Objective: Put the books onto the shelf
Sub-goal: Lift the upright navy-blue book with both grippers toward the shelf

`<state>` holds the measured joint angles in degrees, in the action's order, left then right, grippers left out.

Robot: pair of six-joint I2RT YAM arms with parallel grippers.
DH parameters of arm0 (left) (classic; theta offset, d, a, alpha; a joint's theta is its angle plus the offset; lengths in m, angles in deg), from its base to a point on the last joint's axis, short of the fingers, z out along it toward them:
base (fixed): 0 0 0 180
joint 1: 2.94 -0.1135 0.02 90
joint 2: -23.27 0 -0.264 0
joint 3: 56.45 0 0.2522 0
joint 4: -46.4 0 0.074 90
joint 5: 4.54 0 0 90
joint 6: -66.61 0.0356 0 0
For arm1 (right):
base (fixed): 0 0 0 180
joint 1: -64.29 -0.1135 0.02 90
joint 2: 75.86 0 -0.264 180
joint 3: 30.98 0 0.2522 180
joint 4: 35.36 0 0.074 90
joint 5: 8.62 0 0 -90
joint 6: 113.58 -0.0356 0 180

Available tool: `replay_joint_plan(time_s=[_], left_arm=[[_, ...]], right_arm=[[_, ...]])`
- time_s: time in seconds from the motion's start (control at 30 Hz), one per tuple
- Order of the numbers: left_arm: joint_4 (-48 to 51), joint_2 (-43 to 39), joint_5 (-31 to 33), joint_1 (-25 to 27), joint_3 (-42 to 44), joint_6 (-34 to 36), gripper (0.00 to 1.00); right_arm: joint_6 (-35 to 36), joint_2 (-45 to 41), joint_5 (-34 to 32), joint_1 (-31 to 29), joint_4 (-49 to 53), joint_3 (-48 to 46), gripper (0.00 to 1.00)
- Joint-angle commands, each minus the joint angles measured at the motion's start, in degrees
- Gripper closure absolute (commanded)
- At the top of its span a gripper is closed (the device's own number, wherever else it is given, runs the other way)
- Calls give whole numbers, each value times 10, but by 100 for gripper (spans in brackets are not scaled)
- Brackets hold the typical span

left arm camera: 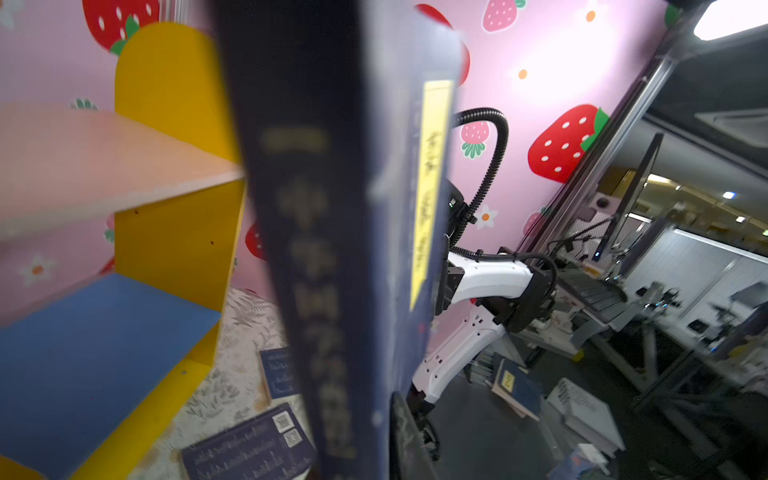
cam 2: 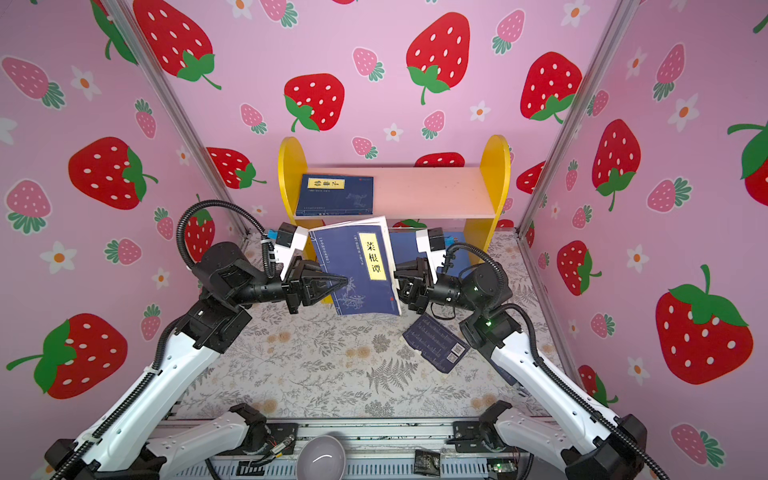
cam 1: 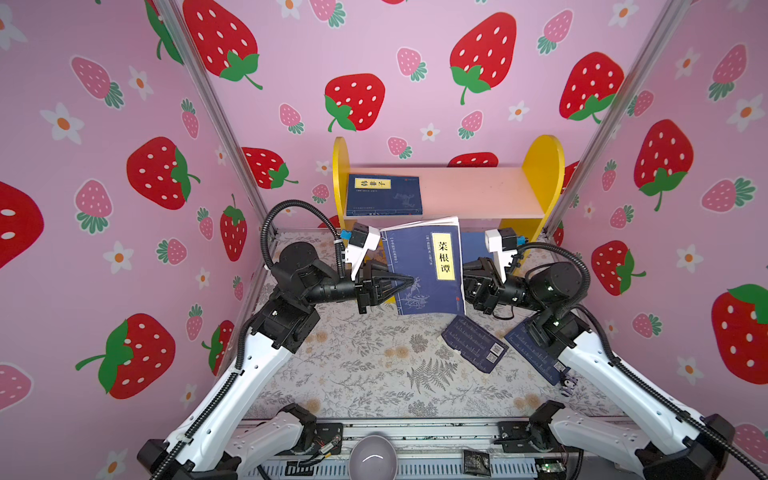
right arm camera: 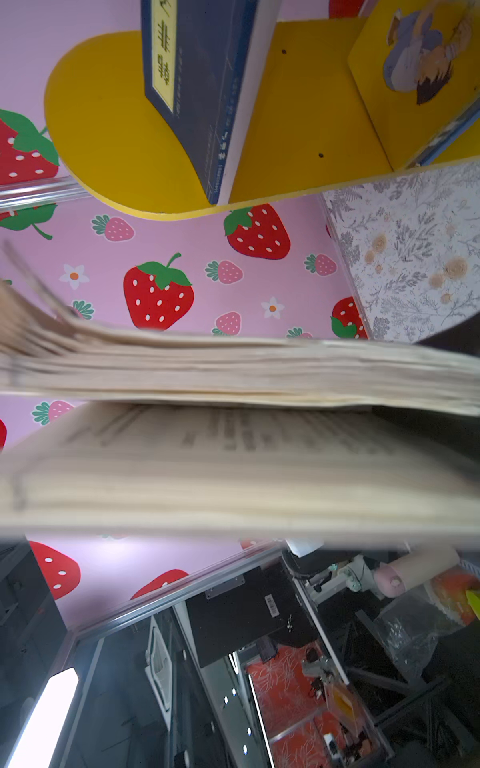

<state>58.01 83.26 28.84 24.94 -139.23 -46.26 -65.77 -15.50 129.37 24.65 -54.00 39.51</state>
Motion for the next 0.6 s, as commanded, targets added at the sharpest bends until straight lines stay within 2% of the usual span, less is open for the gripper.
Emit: replay_joint_plan(time_s=[0.0, 0.03, 0.07, 0.13, 0.2, 0.33, 0.47, 0.57], left_arm=[[-37, 0, -6, 2, -32, -5, 93], [-42, 0, 1, 1, -33, -10, 99], [-47, -1, 13, 2, -35, -19, 100], [-60, -2, 37, 2, -39, -34, 100], [-78, -2, 63, 2, -45, -52, 100], [-88, 6, 165, 2, -72, -78, 100], [-88, 29, 342, 2, -105, -125, 100], [-132, 61, 410, 1, -126, -161, 100]], right_arm=[[-21, 6, -12, 10, -37, 22, 72], [-18, 8, -20, 12, -38, 22, 68], [-13, 9, -30, 14, -37, 23, 62], [-4, 7, -58, 21, -34, 23, 51], [8, 1, -97, 28, -27, 21, 34], [30, -31, -208, 42, -24, -5, 12], [44, -66, -330, 45, -32, -47, 1], [41, -65, -334, 45, -83, -70, 0]])
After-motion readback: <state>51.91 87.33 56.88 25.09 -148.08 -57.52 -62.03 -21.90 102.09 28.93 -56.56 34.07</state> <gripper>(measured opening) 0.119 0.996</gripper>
